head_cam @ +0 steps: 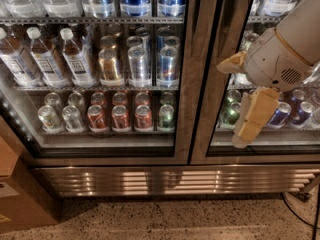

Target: Open left fridge door

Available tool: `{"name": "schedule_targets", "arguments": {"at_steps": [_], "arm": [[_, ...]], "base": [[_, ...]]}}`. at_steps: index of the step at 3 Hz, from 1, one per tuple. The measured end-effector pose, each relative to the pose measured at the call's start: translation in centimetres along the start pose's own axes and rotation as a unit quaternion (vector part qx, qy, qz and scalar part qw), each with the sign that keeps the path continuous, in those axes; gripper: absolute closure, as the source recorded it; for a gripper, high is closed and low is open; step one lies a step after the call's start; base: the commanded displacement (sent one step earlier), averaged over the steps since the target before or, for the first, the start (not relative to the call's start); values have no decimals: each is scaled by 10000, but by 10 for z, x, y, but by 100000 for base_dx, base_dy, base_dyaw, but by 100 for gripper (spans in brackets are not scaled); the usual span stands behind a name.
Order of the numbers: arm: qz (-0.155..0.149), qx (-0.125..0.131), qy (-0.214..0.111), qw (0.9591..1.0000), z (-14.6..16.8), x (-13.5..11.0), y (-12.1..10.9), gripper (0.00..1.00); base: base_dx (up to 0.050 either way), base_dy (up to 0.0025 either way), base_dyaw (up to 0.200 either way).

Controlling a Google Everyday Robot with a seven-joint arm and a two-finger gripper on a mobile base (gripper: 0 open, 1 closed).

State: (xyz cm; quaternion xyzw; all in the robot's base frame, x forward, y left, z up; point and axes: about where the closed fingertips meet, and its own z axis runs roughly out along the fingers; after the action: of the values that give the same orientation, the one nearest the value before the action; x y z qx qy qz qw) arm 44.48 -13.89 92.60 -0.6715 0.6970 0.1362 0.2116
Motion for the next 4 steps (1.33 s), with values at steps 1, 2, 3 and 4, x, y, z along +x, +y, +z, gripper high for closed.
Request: {"name": "schedule_targets", "arguments": {"at_steps": [1, 2, 3, 4], "arm": [[0, 0, -1, 10000, 0, 0, 0, 0], [-11, -89, -183, 9998, 1, 1, -1, 0], [-98, -366, -831, 9958, 1, 11, -3, 0], [-260, -762, -1906, 9784, 6, 8, -8, 0]], "base": [[0, 0, 0], [0, 0, 0], [0, 0, 0], [0, 0, 0]]}}
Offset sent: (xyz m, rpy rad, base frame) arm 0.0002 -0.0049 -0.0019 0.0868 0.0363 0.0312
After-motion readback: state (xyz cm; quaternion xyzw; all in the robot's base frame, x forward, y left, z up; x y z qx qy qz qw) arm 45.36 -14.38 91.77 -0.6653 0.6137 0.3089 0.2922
